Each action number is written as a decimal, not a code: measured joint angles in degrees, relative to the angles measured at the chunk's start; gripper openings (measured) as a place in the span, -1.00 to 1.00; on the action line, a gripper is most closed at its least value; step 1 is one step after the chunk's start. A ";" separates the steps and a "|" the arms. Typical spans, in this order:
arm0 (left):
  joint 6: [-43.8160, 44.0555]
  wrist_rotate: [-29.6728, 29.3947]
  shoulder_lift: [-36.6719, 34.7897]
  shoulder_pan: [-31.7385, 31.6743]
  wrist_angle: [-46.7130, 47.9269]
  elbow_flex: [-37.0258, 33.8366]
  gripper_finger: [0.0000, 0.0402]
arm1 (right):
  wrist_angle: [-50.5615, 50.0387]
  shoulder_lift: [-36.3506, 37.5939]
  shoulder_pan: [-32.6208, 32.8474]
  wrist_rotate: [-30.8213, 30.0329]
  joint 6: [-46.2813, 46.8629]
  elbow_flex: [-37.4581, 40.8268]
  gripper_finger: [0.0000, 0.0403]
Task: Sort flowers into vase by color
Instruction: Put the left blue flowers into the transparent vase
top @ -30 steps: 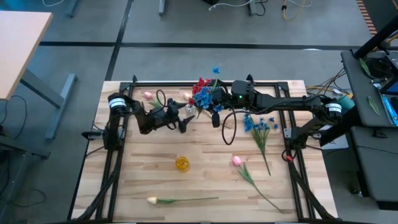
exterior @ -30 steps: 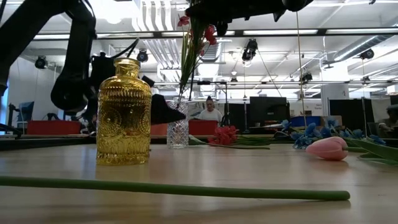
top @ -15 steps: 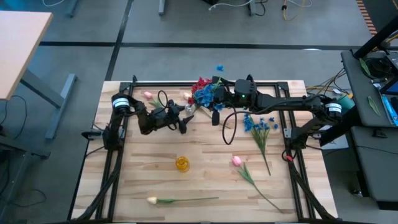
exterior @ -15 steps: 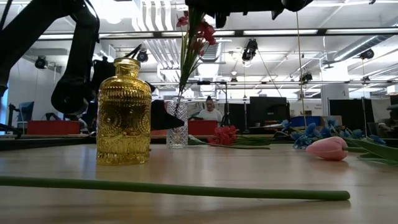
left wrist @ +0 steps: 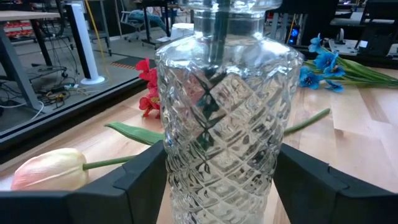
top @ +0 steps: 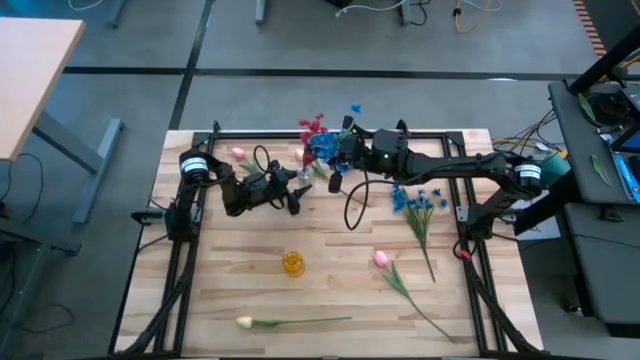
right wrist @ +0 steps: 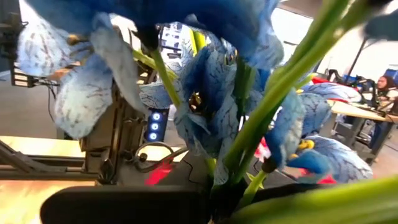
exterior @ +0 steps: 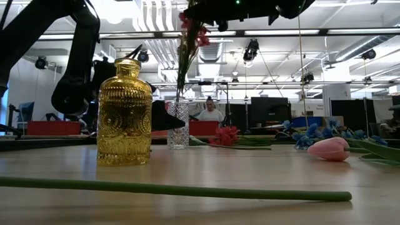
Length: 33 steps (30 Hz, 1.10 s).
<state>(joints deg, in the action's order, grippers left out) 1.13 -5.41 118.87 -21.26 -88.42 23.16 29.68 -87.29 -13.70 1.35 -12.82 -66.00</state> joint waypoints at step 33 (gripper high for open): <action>0.13 -0.04 -0.09 0.04 0.84 0.00 0.21 | -9.12 -1.51 -1.10 0.12 9.01 -4.93 -0.94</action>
<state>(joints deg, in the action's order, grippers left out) 1.25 -5.45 118.78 -21.21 -87.58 23.16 20.55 -88.80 -14.80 1.47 -3.81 -70.93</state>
